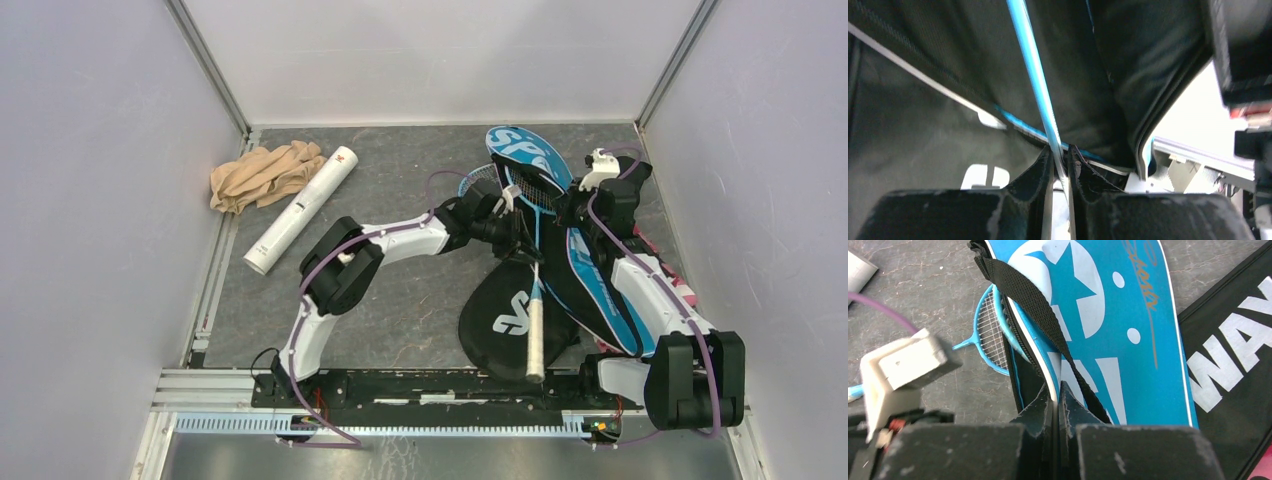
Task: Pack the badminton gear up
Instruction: Place the racket in the racket bag.
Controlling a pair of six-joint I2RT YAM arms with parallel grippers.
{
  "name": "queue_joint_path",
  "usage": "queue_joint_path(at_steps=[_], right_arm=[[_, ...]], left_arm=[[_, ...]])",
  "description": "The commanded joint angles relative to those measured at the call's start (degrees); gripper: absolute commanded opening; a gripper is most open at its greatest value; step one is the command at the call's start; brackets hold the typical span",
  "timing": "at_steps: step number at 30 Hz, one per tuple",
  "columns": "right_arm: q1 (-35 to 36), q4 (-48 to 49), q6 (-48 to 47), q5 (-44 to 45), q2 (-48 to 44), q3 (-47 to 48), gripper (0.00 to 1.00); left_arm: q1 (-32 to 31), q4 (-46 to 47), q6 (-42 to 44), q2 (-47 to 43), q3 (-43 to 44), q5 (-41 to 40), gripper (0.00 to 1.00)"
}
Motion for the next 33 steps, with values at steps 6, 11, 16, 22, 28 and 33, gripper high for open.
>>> queue_joint_path(at_steps=[6,11,16,22,28,33], right_arm=[[0.41,3.40,2.46,-4.82,-0.85,-0.30,0.00],[0.36,3.13,1.56,-5.72,-1.23,-0.24,0.00],[0.43,2.56,0.23,-9.37,-0.50,0.27,0.00],[0.41,2.20,-2.55,-13.90,2.58,0.47,0.00],[0.37,-0.15,-5.74,-16.45,6.14,2.39,0.00],[0.74,0.39,-4.88,-17.57,8.27,2.48,0.00]], left_arm=[[2.07,6.22,-3.78,10.07,18.09,-4.29,0.02],[3.74,7.82,-2.72,14.09,22.98,-6.11,0.02],[5.32,8.74,-1.85,17.35,27.01,-6.31,0.02],[7.38,12.59,-9.34,18.00,25.41,-3.51,0.02],[8.71,17.35,-15.50,17.76,23.54,-1.65,0.02],[9.35,18.86,-14.59,17.77,22.49,-0.41,0.05]])
